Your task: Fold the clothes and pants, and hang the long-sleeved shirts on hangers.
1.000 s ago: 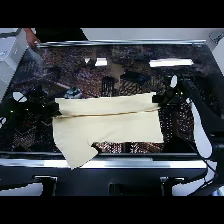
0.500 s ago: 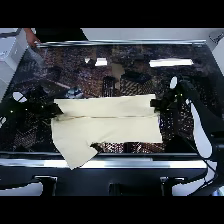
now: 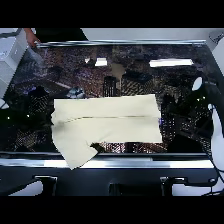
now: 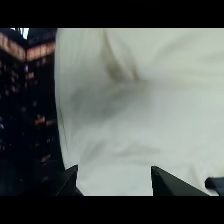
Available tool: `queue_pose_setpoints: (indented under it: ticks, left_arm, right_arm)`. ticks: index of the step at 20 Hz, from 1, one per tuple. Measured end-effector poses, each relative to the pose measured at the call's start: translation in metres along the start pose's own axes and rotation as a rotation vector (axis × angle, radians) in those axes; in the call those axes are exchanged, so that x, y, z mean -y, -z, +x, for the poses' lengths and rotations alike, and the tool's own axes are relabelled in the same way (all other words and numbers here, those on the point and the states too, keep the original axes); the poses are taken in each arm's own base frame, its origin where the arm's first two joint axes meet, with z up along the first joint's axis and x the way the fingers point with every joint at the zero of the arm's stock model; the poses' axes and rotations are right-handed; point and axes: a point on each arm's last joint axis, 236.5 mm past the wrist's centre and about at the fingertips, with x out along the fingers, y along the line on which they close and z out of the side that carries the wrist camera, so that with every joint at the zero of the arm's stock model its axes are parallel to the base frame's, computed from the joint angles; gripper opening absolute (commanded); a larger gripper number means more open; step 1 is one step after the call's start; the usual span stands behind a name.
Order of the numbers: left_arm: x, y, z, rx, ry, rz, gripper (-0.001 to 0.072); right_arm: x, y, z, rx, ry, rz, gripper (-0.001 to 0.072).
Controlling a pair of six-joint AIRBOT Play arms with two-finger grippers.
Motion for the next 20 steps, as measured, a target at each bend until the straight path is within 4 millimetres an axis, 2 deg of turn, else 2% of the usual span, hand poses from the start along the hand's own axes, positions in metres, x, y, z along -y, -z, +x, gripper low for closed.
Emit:
queue_pose_setpoints:
  ticks: [1,2,5,7,13,14,15,16,17,20]
  left_arm:
    - [-0.001,0.021,0.009,-0.029,0.015,-0.010,0.0418]
    - [-0.001,0.041,0.017,-0.053,0.036,-0.016,0.0398]
    - [-0.003,0.083,0.046,-0.104,0.080,-0.039,0.0398]
    - [-0.005,0.101,0.061,-0.123,0.096,-0.053,0.0398]
    - [-0.003,0.119,0.079,-0.131,0.131,-0.057,0.0395]
    - [-0.001,0.120,0.082,-0.130,0.135,-0.056,0.0367]
    - [0.001,0.122,0.085,-0.132,0.140,-0.053,0.0235]
    - [0.001,0.123,0.089,-0.132,0.133,-0.048,0.0067]
    - [-0.001,0.124,0.093,-0.131,0.120,-0.041,0.0033]
    - [0.001,0.121,0.095,-0.113,0.119,-0.058,0.0032]
  right_arm:
    - [0.001,0.011,0.007,-0.017,-0.018,0.000,0.0573]
    - [0.000,0.021,0.014,-0.028,-0.039,-0.003,0.0571]
    - [-0.006,0.035,0.025,-0.034,-0.088,-0.006,0.0559]
    - [-0.010,0.038,0.027,-0.029,-0.113,-0.008,0.0554]
    - [-0.017,0.039,0.030,-0.022,-0.150,-0.008,0.0553]
    - [-0.018,0.040,0.030,-0.023,-0.153,-0.007,0.0553]
    - [-0.018,0.040,0.030,-0.023,-0.154,-0.007,0.0553]
    - [-0.019,0.040,0.030,-0.024,-0.156,-0.007,0.0554]
    - [-0.019,0.041,0.030,-0.026,-0.156,-0.006,0.0557]
    - [-0.015,0.048,0.038,-0.054,-0.144,-0.002,0.0575]
